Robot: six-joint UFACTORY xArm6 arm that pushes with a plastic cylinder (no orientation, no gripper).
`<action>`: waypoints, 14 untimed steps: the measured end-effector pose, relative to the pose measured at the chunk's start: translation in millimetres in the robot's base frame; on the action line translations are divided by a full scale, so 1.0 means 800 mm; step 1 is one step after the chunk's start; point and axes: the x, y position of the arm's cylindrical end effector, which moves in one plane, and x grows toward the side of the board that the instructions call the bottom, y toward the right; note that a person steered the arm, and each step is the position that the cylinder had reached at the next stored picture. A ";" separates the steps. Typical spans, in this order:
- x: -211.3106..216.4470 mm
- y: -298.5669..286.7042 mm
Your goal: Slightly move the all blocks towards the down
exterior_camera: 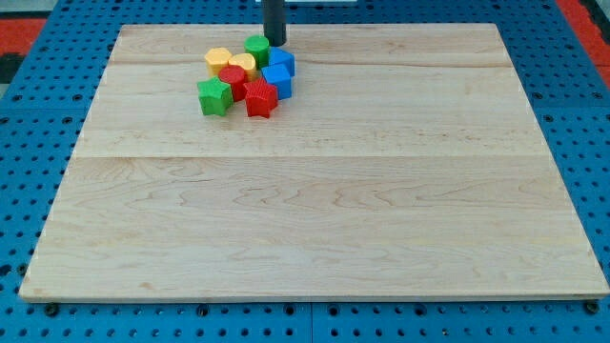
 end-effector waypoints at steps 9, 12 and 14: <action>0.014 -0.146; 0.018 -0.139; 0.051 -0.156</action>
